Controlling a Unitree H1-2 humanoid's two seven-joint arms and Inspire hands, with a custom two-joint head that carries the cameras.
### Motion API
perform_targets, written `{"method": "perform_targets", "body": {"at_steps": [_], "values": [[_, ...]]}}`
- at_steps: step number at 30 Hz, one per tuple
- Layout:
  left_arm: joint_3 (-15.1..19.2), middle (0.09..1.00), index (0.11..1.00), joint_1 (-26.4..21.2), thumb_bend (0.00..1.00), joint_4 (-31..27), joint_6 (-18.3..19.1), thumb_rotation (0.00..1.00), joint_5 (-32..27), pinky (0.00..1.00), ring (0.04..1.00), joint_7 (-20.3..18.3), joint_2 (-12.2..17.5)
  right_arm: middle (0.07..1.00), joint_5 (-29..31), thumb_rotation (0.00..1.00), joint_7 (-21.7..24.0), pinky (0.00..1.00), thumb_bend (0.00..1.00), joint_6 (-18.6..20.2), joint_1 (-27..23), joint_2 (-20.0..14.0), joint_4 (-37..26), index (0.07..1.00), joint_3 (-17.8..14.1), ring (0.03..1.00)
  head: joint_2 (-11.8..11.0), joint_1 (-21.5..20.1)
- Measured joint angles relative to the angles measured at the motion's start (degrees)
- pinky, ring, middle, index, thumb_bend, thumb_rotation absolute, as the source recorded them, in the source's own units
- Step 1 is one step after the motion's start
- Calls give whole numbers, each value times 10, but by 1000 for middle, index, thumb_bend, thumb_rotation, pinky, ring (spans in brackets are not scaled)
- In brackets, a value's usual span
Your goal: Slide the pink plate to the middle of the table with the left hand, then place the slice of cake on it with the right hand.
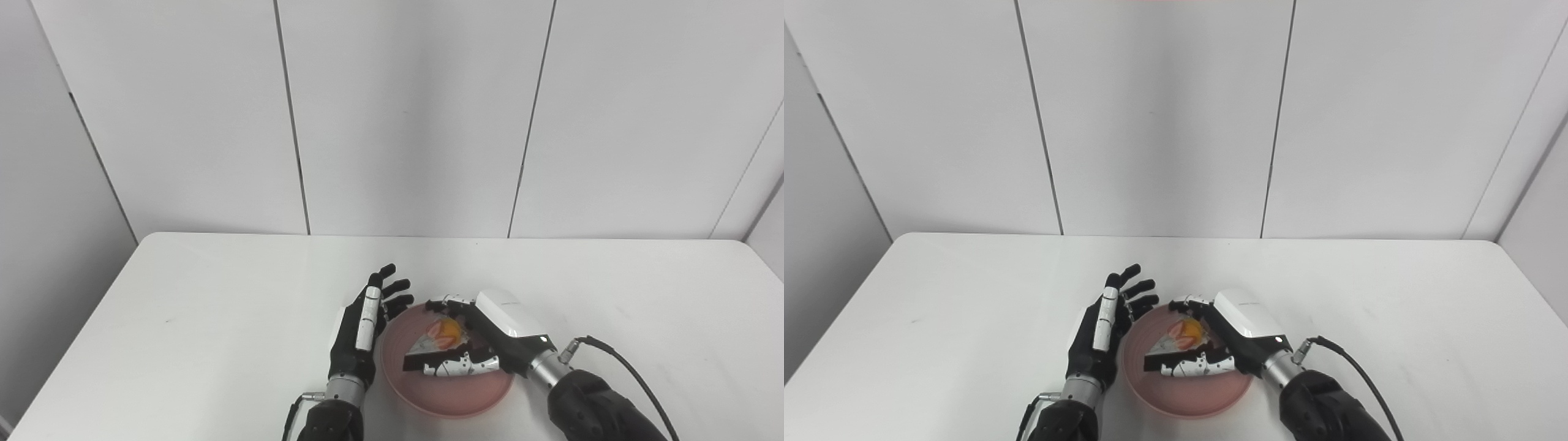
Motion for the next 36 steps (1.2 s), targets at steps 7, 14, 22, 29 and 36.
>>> {"method": "perform_targets", "body": {"at_steps": [7,14,22,29,36], "values": [[5,795,830,0,654,0,-3,980,1,824,805,10,-1,700,48,694,-78,557,805,-67,33,11,-4,684,-67,653,1,1],[15,842,828,2,655,1,-16,971,13,870,845,34,-2,707,139,806,-163,578,718,-165,63,42,21,715,-142,660,2,-1],[20,935,909,6,717,9,-45,993,32,942,920,62,-5,752,351,891,-160,663,643,-151,95,126,33,781,-218,719,4,-1],[19,955,931,7,708,9,-46,1000,38,959,932,65,-5,788,474,897,-126,683,700,-78,95,151,29,779,-260,751,4,-2],[18,959,931,8,683,9,-46,1000,48,964,935,70,-5,852,467,926,-94,787,778,-26,94,142,28,823,-244,827,4,-4]]}}
